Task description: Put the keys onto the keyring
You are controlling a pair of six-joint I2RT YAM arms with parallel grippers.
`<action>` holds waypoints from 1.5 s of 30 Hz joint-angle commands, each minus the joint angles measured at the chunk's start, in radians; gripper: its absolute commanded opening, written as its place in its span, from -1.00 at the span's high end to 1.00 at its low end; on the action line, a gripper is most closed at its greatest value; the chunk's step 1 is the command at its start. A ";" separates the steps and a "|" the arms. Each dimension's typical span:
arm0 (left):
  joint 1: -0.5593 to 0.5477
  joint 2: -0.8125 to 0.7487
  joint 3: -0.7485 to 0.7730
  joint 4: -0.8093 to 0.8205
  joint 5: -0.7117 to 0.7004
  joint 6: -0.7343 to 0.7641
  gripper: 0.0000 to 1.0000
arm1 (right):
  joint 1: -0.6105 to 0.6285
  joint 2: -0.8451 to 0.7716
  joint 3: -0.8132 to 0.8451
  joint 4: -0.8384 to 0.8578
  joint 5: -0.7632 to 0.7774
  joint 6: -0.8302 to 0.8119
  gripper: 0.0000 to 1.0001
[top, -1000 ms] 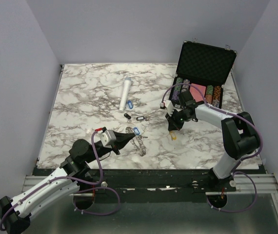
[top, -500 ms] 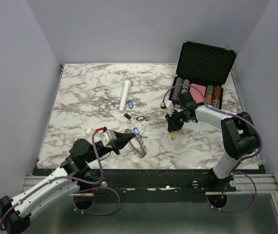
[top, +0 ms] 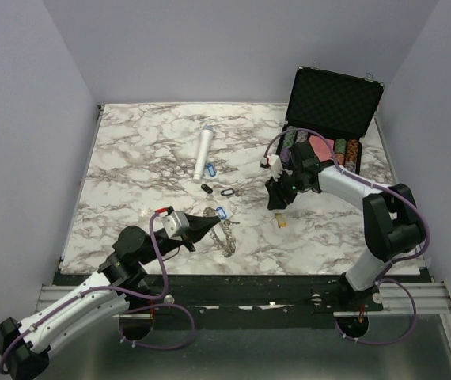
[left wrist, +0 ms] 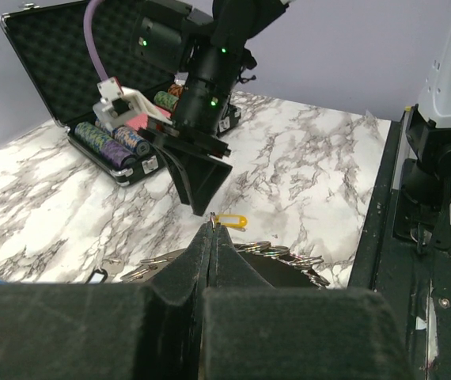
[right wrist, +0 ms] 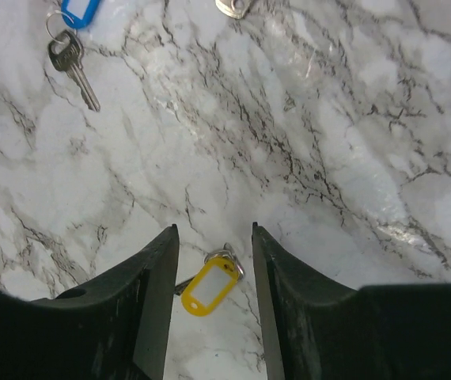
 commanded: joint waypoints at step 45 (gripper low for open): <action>0.003 0.143 -0.088 0.367 0.080 -0.033 1.00 | 0.325 -0.004 0.490 -0.580 -0.692 -0.528 0.24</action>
